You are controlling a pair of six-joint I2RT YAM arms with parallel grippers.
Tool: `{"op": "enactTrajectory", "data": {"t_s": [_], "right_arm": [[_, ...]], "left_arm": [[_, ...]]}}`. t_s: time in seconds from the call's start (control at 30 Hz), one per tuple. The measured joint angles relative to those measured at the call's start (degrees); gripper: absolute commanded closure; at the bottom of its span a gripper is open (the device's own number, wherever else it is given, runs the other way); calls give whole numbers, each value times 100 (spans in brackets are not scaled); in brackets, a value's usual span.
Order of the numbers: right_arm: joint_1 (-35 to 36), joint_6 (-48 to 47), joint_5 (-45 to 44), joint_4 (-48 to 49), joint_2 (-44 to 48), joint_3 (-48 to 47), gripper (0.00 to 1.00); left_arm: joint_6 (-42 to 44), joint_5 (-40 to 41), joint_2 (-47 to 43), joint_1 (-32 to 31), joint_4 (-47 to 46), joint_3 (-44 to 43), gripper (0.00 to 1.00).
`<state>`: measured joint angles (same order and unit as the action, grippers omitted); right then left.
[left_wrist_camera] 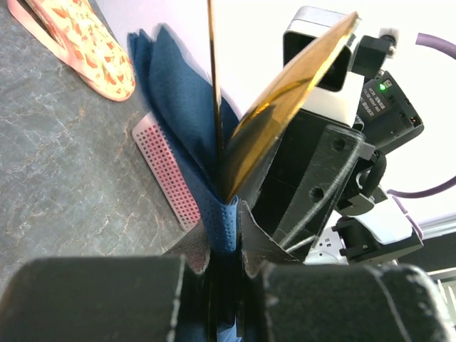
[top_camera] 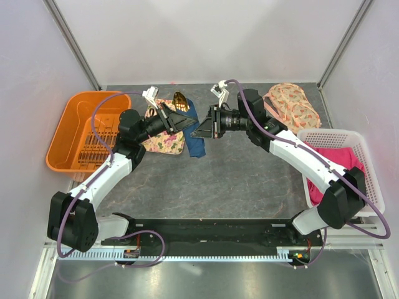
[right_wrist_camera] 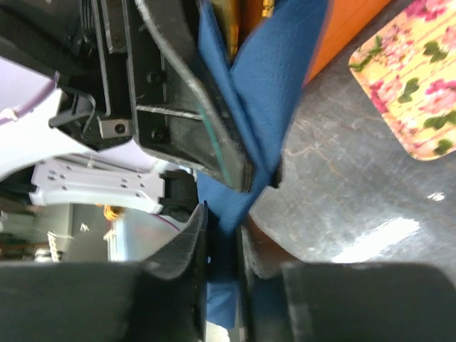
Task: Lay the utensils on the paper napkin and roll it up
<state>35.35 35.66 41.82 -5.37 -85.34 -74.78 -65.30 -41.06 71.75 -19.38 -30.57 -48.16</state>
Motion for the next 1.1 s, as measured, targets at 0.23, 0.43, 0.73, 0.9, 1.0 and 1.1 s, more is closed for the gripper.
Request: {"op": "enactTrajectory", "data": {"t_s": [0.23,0.43,0.73,0.9,1.0,1.1], "right_arm": [[-35,306,127,232,0,107,100],[-33,404,140,457,0,205,100],[-177,839,138,986,7,503,100],[-339,1139,107,1364,35,518,100],[-361,1305,76,1574,55,538,100],[-358,1443,72,1757,63,557,100]], "left_arm": [[2,-105,0,9,-107,0,92],[50,-98,-31,17,-79,0,52],[140,-94,-330,149,138,28,31],[144,-107,-507,229,70,299,19],[144,-140,-549,232,-81,511,14],[146,-197,-546,210,-177,601,13]]}}
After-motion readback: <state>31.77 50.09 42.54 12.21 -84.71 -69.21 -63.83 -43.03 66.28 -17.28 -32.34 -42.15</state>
